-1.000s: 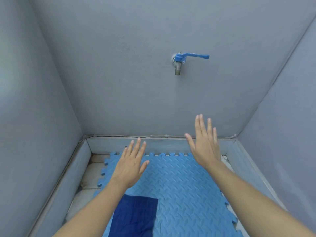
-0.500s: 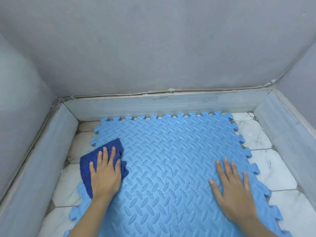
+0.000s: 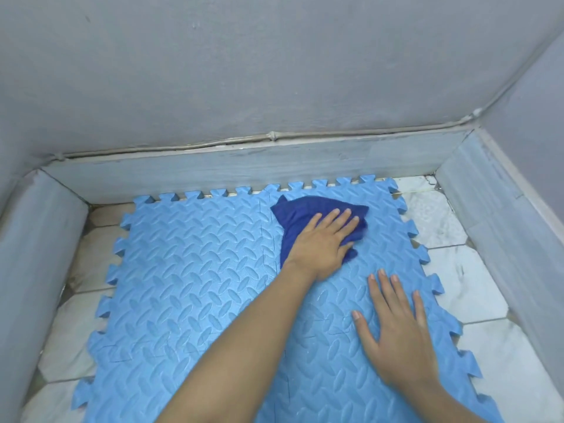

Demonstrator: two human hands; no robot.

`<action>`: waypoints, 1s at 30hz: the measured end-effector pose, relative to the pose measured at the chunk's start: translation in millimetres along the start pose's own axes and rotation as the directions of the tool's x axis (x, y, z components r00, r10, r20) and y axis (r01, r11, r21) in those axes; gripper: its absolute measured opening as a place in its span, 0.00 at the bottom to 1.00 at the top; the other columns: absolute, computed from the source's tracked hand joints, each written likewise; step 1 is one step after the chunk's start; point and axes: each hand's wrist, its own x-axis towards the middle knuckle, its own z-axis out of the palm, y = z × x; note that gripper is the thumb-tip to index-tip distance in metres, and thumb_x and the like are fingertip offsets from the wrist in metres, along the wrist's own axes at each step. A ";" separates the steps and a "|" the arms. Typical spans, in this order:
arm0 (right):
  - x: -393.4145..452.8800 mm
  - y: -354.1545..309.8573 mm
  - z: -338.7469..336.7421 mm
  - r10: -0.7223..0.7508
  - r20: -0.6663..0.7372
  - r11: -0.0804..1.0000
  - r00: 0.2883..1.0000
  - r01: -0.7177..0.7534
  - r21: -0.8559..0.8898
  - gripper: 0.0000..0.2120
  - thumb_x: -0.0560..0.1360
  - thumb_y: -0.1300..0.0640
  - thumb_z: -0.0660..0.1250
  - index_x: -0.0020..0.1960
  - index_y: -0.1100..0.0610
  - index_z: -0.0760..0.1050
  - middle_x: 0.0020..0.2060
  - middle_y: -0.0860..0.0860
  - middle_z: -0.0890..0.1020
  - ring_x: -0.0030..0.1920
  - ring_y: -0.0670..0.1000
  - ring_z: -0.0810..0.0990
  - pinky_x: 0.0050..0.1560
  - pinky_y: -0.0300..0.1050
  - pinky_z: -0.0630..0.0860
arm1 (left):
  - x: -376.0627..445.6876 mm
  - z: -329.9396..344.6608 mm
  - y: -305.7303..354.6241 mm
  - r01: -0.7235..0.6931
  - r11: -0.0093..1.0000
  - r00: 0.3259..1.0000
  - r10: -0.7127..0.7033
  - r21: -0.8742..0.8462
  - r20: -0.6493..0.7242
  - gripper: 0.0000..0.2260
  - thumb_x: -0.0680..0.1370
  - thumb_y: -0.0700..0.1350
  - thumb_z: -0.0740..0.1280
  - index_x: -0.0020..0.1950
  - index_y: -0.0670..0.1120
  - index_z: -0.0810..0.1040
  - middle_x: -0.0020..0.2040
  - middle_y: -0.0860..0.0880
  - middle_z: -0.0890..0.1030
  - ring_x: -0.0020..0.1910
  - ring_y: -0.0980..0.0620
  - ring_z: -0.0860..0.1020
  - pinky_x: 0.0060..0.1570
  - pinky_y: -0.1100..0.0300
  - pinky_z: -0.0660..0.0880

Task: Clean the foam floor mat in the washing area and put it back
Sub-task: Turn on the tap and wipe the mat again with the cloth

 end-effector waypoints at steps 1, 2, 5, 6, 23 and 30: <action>0.4 0.0 -0.4 0.000 -0.005 1.000 1.000 0.000 0.003 0.33 0.78 0.38 0.50 0.77 0.54 0.61 0.78 0.48 0.60 0.78 0.48 0.53 0.77 0.57 0.49 | -8.9 -3.5 -23.1 0.073 0.997 0.997 -0.073 0.002 -0.037 0.24 0.82 0.54 0.48 0.78 0.52 0.49 0.79 0.53 0.49 0.77 0.53 0.48 0.74 0.52 0.43; 0.1 0.7 -0.6 0.002 -0.007 1.000 1.000 -0.002 0.007 0.33 0.78 0.38 0.50 0.78 0.53 0.61 0.78 0.48 0.60 0.78 0.48 0.53 0.77 0.57 0.48 | -24.4 -5.9 -50.5 0.180 0.984 0.981 -0.180 -0.006 -0.071 0.25 0.82 0.55 0.46 0.78 0.52 0.49 0.79 0.52 0.50 0.77 0.52 0.48 0.74 0.52 0.44; -0.9 0.0 -1.6 0.007 -0.001 1.000 1.000 -0.007 0.014 0.33 0.78 0.38 0.50 0.78 0.53 0.61 0.78 0.48 0.60 0.78 0.47 0.52 0.77 0.57 0.49 | -101.8 -16.9 -144.1 0.520 0.853 0.837 -0.521 -0.058 -0.167 0.26 0.80 0.55 0.45 0.78 0.49 0.53 0.79 0.50 0.53 0.77 0.50 0.52 0.74 0.48 0.47; -1.5 0.0 -1.8 0.008 -0.007 1.000 1.000 -0.008 0.013 0.33 0.78 0.38 0.50 0.77 0.53 0.61 0.77 0.48 0.61 0.78 0.48 0.53 0.77 0.58 0.49 | -128.8 -21.7 -170.8 0.619 0.779 0.758 -0.627 -0.102 -0.180 0.25 0.81 0.54 0.47 0.78 0.47 0.54 0.78 0.49 0.54 0.77 0.50 0.52 0.74 0.46 0.47; 1.9 -1.0 -1.1 0.007 -0.026 1.000 1.000 -0.007 0.000 0.31 0.77 0.40 0.55 0.76 0.54 0.65 0.77 0.50 0.64 0.78 0.51 0.59 0.76 0.60 0.53 | 89.6 4.2 33.2 -0.128 0.992 0.990 0.129 -0.015 0.055 0.24 0.83 0.53 0.48 0.78 0.52 0.49 0.79 0.53 0.49 0.77 0.53 0.47 0.75 0.52 0.44; 0.9 1.1 -1.1 0.032 -0.043 0.999 0.999 -0.030 0.043 0.30 0.77 0.41 0.55 0.76 0.53 0.65 0.76 0.49 0.65 0.77 0.50 0.60 0.76 0.58 0.52 | -63.7 -3.6 -41.7 0.042 0.999 0.997 -0.043 0.028 0.063 0.28 0.80 0.59 0.41 0.78 0.52 0.45 0.79 0.54 0.44 0.77 0.54 0.42 0.75 0.52 0.44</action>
